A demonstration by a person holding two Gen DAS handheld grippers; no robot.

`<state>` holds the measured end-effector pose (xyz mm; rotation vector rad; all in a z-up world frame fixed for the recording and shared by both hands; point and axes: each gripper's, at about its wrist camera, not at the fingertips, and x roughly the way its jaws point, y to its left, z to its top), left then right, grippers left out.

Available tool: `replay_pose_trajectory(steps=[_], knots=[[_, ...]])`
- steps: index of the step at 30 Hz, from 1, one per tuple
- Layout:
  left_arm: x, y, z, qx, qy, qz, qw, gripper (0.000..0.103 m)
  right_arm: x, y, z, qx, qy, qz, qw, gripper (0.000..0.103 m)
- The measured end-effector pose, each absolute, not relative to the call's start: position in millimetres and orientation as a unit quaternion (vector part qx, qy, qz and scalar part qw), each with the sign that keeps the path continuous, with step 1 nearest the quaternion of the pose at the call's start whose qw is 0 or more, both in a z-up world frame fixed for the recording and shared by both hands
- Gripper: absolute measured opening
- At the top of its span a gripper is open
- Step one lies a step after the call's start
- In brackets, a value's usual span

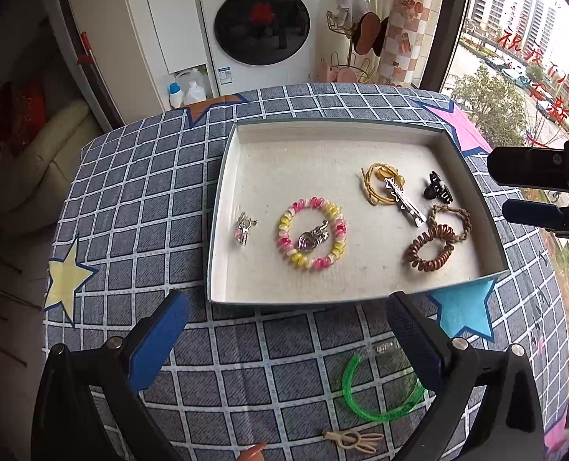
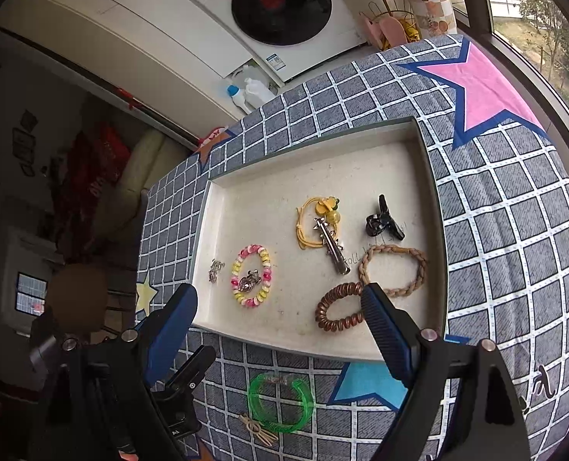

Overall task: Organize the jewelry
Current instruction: 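Move the left tool to the beige claw clip while the right tool approaches the green bangle, then grasp the beige claw clip with the left tool while the right tool grasps the green bangle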

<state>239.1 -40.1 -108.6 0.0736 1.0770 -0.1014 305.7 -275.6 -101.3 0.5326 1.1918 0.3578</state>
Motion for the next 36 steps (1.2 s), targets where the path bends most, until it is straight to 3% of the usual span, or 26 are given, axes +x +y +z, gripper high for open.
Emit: replay_pose_trajectory(steps=[9,18,36], knots=[[195.0,-11.1,-121.8,0.012,0.544,-0.024,0.839,0.103,260.8,-253.3,-97.1,0.212,0.576,0.203,0.763,0.089],[156.0,-1.7,-147.3,-0.021,0.585,-0.013,0.811,0.103,221.6,-239.8,-126.7,0.17,0.625,0.166,0.744,0.089],[143.6,-28.1,-190.3,-0.067,0.628,0.024,0.775,0.103,236.1,-225.6,-180.9,0.087,0.671,0.091,0.731,0.089]])
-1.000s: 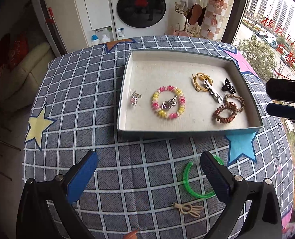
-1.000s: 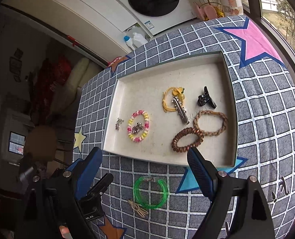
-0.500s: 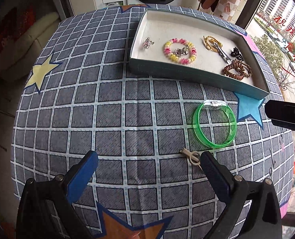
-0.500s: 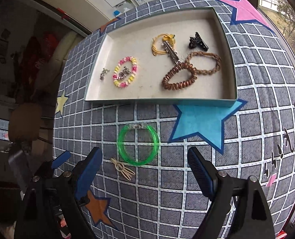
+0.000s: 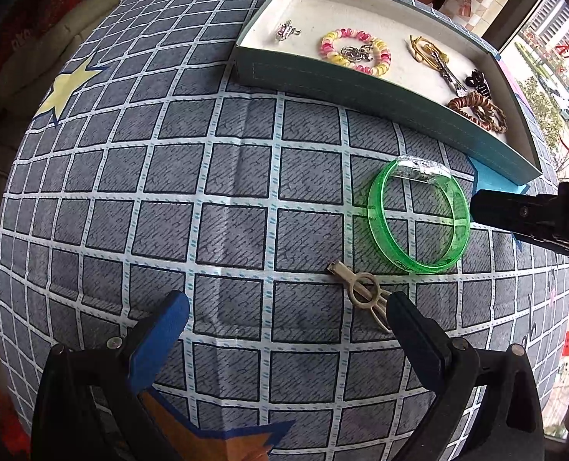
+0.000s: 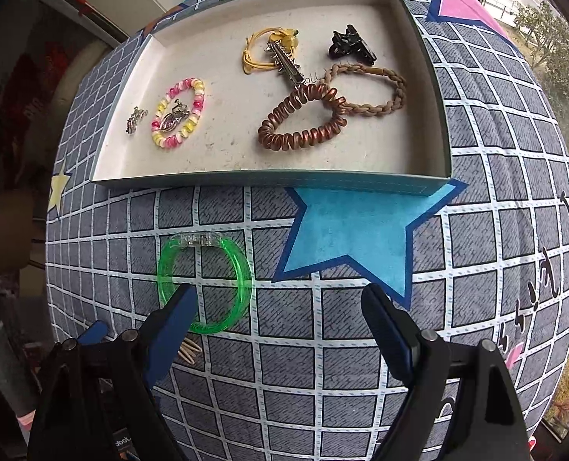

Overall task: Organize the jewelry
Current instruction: 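Grasp the beige claw clip with the left tool while the right tool grasps the green bangle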

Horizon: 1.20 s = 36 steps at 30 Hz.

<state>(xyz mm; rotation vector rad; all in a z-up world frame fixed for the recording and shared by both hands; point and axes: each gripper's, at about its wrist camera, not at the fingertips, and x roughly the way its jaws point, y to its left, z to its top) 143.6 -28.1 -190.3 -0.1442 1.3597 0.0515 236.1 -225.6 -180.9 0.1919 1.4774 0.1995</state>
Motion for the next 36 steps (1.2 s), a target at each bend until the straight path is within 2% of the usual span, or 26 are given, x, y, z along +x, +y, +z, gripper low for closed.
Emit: replay_pose_trajectory(steps=[7,12,15,17,19,20,28,30,33,35,36], knots=[[144.9,-41.1,-199.7,-0.062,0.626,0.033,0.777,0.103,243.4,-204.2,-194.6,0.022,0.677,0.089,0.73,0.087],[152.4,-45.0,-200.3,-0.066,0.63,0.037,0.773,0.103,245.1,-190.7,-195.2,-0.033,0.666,0.077,0.741,0.072],[163.7,-33.3,-195.2,-0.085,0.632,0.037,0.77,0.103,243.8,-189.7,-194.2,-0.054,0.659,0.072,0.747,0.057],[163.8,-30.0,-193.2,-0.097,0.632,0.037,0.768,0.103,241.4,-191.9,-192.2,-0.067,0.653,0.069,0.752,0.03],[165.3,-29.5,-191.3,-0.101,0.635,0.041,0.765,0.103,239.2,-199.1,-191.1,-0.065,0.653,0.068,0.751,0.015],[167.3,-31.2,-191.0,-0.1,0.636,0.044,0.764,0.103,238.0,-203.2,-190.8,-0.062,0.654,0.068,0.751,0.012],[175.8,-55.6,-193.1,-0.081,0.639,0.07,0.762,0.103,232.3,-217.9,-190.8,-0.047,0.652,0.07,0.753,0.009],[175.5,-62.7,-189.5,-0.074,0.634,0.066,0.767,0.094,234.0,-216.3,-190.8,-0.044,0.652,0.07,0.754,0.009],[172.4,-82.3,-178.4,-0.057,0.628,0.052,0.774,0.068,226.5,-223.1,-189.4,-0.04,0.651,0.07,0.755,0.009],[174.5,-92.7,-172.5,-0.045,0.626,0.039,0.778,0.04,229.6,-220.4,-191.1,-0.041,0.651,0.07,0.754,0.009],[176.1,-96.4,-171.0,-0.046,0.626,0.03,0.778,0.036,228.9,-221.6,-191.2,-0.041,0.651,0.07,0.754,0.009]])
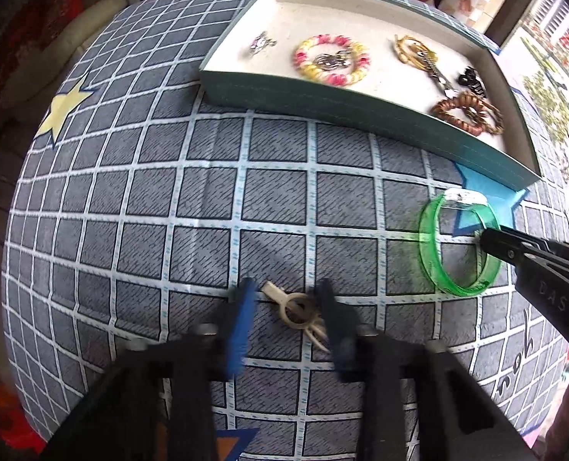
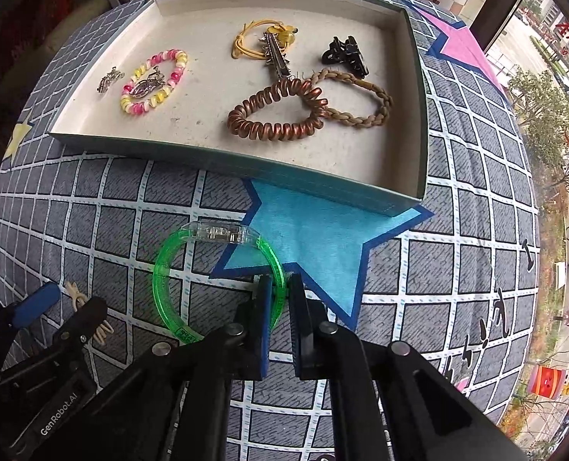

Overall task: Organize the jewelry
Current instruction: 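Grasp the beige claw clip with the left tool while the right tool grasps the green bangle, then carry the clip and bangle into the tray and open both tools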

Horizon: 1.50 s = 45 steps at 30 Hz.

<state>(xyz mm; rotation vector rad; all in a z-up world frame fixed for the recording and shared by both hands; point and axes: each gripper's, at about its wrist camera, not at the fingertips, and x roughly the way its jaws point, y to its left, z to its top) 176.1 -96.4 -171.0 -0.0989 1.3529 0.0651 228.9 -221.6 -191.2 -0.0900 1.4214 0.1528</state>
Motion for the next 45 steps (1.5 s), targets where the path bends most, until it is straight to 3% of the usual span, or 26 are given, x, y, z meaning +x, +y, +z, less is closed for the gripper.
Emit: replay_pose_trajectory(steps=[1,2,12,31,45], knots=[[177.8,-97.5,-168.7,-0.051,0.624,0.022,0.779,0.023,228.8,-221.4,-191.4,-0.041,0.652,0.07,0.754,0.009],[178.3,-96.8,-167.9,-0.063,0.624,0.009,0.779,0.02,229.3,-220.4,-191.5,-0.041,0.651,0.07,0.754,0.009],[181.8,-76.0,-140.8,-0.099,0.6,-0.048,0.793,0.02,225.2,-229.9,-184.0,0.0,0.651,0.097,0.753,0.007],[229.2,-42.6,-97.6,-0.087,0.534,-0.09,0.836,0.02,262.4,-254.0,-105.9,0.055,0.606,0.123,0.784,0.007],[303.1,-56.3,-120.6,-0.065,0.534,-0.089,0.838,0.02,332.4,-262.0,-131.2,0.066,0.609,0.093,0.785,0.007]])
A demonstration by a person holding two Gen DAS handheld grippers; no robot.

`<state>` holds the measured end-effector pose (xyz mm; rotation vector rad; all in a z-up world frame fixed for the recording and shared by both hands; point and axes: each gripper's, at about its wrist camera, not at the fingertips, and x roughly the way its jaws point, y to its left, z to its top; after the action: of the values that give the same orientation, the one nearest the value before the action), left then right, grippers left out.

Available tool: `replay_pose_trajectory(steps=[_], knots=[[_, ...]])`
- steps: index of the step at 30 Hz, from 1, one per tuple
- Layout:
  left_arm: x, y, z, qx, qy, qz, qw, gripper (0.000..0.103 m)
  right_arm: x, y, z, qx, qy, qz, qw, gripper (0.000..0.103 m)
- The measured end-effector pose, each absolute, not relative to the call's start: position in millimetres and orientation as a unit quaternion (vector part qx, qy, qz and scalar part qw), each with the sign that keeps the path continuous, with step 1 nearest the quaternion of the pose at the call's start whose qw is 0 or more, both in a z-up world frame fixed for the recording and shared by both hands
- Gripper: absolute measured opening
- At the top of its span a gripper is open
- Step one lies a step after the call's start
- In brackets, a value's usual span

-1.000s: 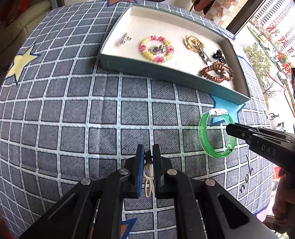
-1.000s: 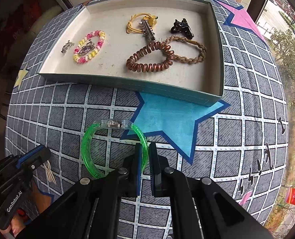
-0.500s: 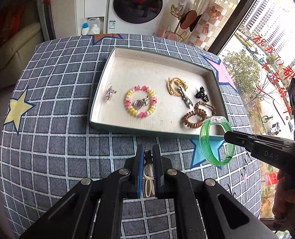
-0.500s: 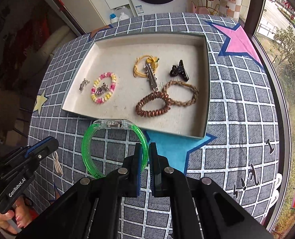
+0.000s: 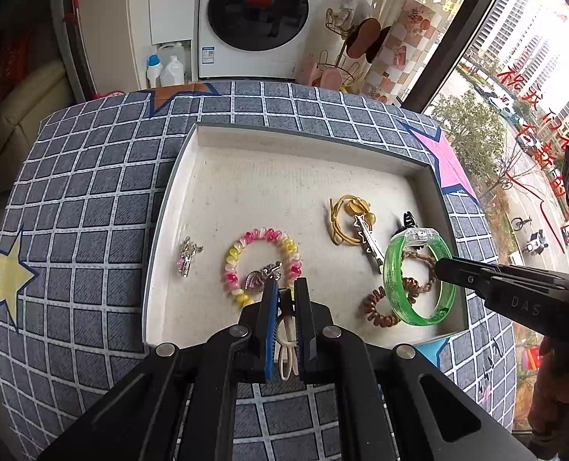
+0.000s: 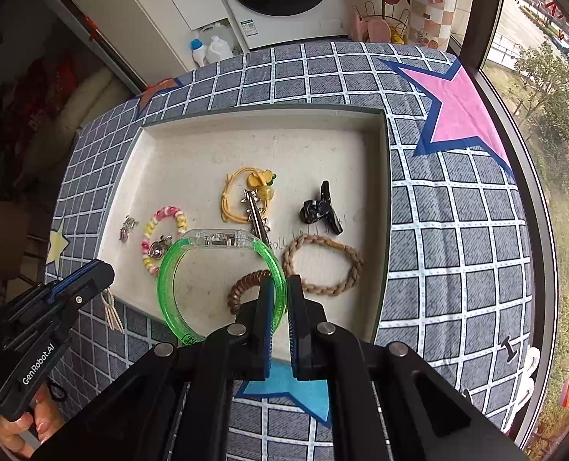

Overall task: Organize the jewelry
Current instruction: 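Carry the clip and bangle into the tray and open both tools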

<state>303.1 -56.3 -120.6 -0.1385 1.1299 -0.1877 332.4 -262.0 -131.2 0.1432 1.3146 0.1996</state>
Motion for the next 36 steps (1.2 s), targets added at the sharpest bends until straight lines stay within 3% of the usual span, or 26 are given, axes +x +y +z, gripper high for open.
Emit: replay_pose_trajectory(steps=[27,28,30,31,36], knots=[[319.1,-71.9,-156.3,0.014,0.542,-0.042,0.839,0.02,363.7,-266.2,-179.2,0.083,0.638,0.084,0.761,0.009],[319.2,-72.3,-155.2,0.016,0.54,-0.04,0.841,0.02,363.7,-266.5,-178.9,0.086,0.637,0.084,0.761,0.012],[319.0,-72.1,-153.3,0.016,0.537,-0.038,0.842,0.02,362.9,-267.2,-177.4,0.092,0.635,0.087,0.762,0.031],[318.9,-71.6,-152.8,0.015,0.537,-0.038,0.842,0.02,362.5,-267.1,-176.4,0.095,0.633,0.088,0.763,0.051],[317.9,-69.0,-150.1,0.011,0.538,-0.036,0.842,0.02,360.9,-266.3,-164.8,0.104,0.617,0.093,0.774,0.055]])
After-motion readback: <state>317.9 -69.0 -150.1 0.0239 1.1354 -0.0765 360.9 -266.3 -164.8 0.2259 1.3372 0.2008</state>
